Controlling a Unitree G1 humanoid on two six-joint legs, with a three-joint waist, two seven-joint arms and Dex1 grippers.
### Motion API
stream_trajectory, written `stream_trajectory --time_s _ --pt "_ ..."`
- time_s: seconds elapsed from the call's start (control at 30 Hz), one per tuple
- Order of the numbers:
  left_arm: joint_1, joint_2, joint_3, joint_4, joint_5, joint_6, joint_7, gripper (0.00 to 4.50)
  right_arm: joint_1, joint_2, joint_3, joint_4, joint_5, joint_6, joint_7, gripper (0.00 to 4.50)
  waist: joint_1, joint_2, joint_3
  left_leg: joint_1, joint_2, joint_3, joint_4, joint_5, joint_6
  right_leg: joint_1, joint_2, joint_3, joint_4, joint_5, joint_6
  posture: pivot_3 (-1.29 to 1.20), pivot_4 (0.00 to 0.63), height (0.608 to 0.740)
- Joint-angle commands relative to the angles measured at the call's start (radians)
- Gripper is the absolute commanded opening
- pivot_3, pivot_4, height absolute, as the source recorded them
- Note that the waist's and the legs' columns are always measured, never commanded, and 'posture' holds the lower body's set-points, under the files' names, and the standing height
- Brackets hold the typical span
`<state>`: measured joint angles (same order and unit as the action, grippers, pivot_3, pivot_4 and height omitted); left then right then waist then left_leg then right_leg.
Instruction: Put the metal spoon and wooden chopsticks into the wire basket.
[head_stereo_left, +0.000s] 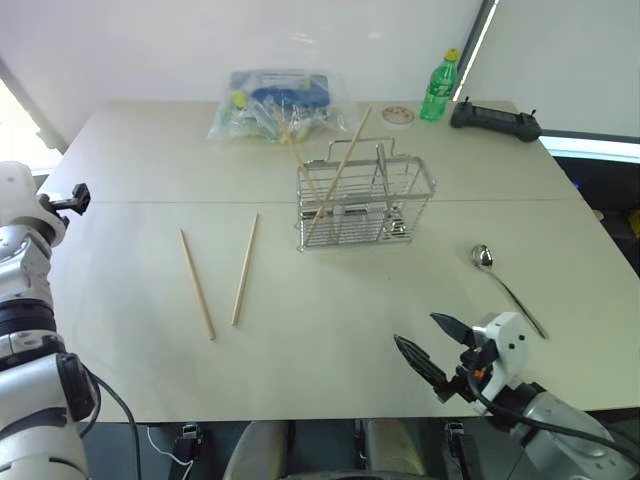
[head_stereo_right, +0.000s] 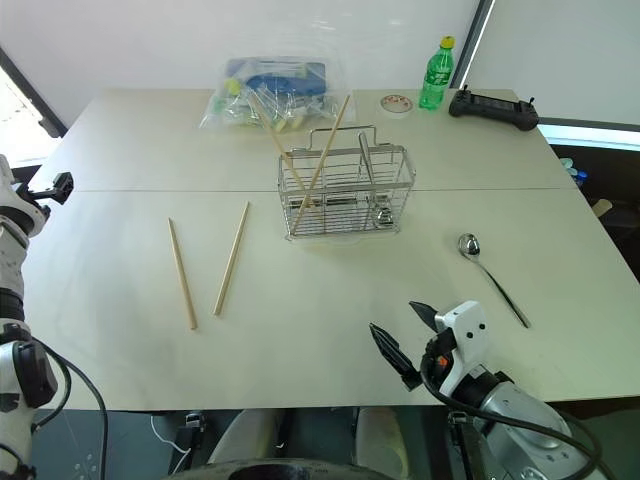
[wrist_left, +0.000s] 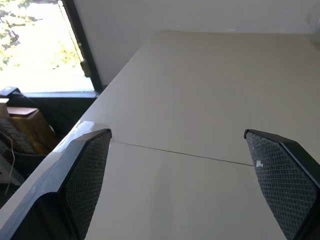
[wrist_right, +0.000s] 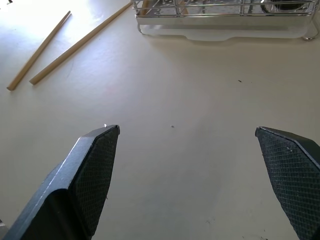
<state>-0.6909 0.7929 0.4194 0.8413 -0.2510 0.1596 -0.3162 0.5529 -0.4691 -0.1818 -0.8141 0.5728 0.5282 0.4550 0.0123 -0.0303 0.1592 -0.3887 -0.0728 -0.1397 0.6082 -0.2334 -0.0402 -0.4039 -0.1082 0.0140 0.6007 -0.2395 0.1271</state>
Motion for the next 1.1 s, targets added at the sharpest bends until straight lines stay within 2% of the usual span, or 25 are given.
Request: stream_trajectory --time_s 0.03,0.37,0.93,1.03,1.1 --pt "-0.017 0.009 0.005 -0.026 0.001 -0.03 -0.001 4.5 0.022 0.006 -0.042 0.022 0.006 -0.063 0.042 4.46 0.0 0.0 0.0 0.0 0.0 0.0 0.0 0.0 0.0 0.0 0.0 0.0 0.0 0.0 0.0 0.0 0.15 0.726" --pt "-0.028 0.01 0.002 0.0 -0.003 -0.017 -0.009 4.5 0.021 -0.009 -0.058 0.093 -0.01 -0.126 0.096 4.46 -0.001 0.0 0.0 0.001 0.001 0.0 0.003 0.0 0.0 0.001 0.002 0.0 0.001 0.002 -0.001 0.0 0.15 0.726" --pt "-0.038 -0.009 -0.015 -0.005 -0.001 -0.026 -0.057 4.5 -0.049 -0.038 -0.071 0.045 -0.024 -0.051 0.026 4.46 0.0 0.0 0.0 0.001 0.001 0.001 0.004 0.0 0.0 0.001 0.002 0.0 0.001 0.002 -0.001 0.0 0.15 0.726" --pt "-0.037 -0.015 -0.017 -0.032 -0.013 -0.013 -0.087 4.5 -0.06 -0.047 -0.079 0.037 -0.016 -0.034 0.021 4.46 0.0 0.0 0.0 0.001 0.001 0.001 0.004 0.0 0.0 0.001 0.002 0.0 0.002 0.002 -0.001 0.0 0.15 0.726" --pt "-0.039 -0.018 -0.029 -0.107 -0.046 0.042 -0.162 4.5 -0.074 -0.082 -0.11 0.042 -0.02 -0.02 0.031 4.46 0.0 0.0 0.0 0.001 0.001 0.001 0.004 0.0 0.0 0.001 0.002 0.0 0.002 0.002 -0.001 0.0 0.15 0.726"
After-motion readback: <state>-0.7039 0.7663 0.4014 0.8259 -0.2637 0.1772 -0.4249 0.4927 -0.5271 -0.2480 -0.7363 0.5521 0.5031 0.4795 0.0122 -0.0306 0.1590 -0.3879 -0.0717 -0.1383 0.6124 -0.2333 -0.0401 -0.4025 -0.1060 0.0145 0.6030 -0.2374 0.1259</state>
